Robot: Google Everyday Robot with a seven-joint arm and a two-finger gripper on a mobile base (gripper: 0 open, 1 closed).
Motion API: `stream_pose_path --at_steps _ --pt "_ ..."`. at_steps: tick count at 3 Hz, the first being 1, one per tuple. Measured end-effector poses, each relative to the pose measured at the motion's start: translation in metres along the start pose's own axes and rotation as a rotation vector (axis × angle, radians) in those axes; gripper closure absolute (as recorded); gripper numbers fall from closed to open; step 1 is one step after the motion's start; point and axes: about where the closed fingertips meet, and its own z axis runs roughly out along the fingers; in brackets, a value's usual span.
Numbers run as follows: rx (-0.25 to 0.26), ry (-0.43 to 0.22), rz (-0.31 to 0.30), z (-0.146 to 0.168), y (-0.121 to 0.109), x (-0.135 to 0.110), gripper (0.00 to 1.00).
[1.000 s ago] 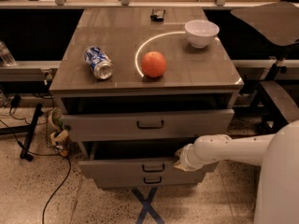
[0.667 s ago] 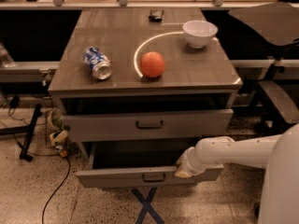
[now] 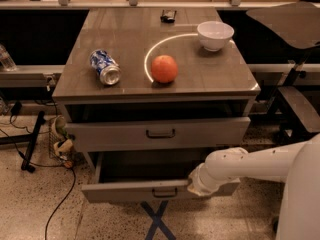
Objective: Open middle drawer
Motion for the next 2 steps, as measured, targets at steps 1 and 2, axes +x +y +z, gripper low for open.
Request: stream_pose_path --at_steps 1,2 --pt "-0.136 0.082 -0.024 -0.013 0.057 -0.005 0.08" --pt "-0.191 0.117 -0.039 -0.018 0.077 -0.007 0.00"
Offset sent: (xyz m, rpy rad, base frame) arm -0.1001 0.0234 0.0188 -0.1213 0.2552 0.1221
